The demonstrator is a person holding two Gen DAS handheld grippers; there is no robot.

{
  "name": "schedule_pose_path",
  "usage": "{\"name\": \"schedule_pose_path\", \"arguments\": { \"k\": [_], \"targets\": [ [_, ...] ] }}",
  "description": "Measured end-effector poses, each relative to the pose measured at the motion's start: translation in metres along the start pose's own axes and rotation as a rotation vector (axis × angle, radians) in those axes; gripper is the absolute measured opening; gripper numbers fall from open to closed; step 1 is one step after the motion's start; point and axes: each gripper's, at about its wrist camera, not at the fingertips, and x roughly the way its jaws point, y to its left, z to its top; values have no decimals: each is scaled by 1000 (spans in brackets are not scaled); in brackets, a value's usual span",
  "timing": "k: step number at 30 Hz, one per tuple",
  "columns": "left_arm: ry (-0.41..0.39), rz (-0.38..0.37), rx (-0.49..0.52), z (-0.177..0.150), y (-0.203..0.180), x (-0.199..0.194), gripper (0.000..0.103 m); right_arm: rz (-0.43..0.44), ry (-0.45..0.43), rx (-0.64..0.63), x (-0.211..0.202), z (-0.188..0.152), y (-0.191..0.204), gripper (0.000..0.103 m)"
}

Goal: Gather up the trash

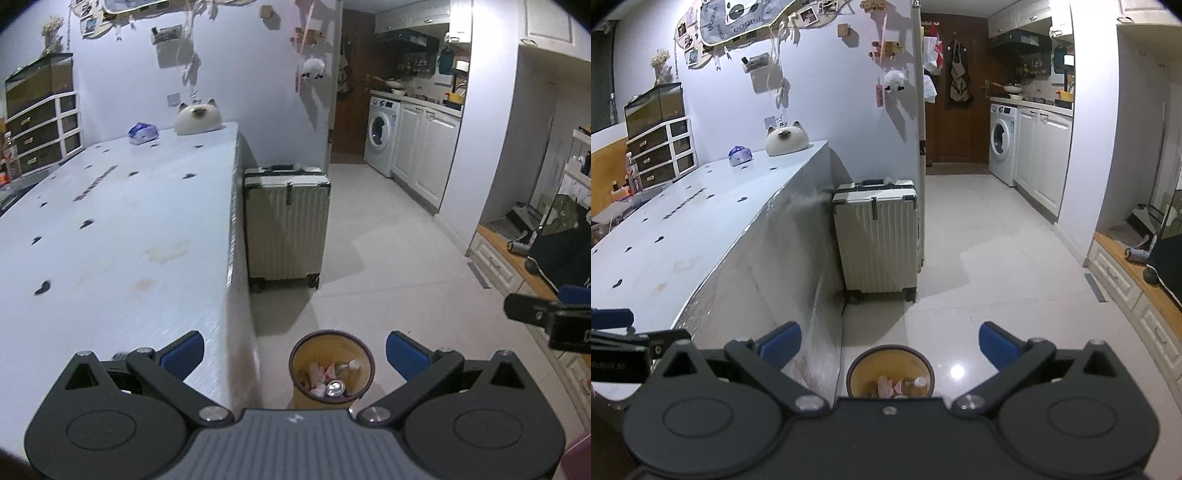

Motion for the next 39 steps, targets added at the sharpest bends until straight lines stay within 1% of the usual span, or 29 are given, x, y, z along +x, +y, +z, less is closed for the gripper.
{"name": "schedule_pose_path", "arguments": {
  "k": [7,19,29,39],
  "targets": [
    [21,39,-19,-9,15,-4,103,-14,22,-13,-6,-9,12,103],
    [52,51,-31,-15,21,-5,103,-26,85,-24,1,-16,24,103],
    [61,61,-41,-16,22,-2,103,-50,139,-31,10,-20,30,103],
    [73,77,-50,-15,24,3,103,-56,132,-46,10,-18,32,103]
  ]
}}
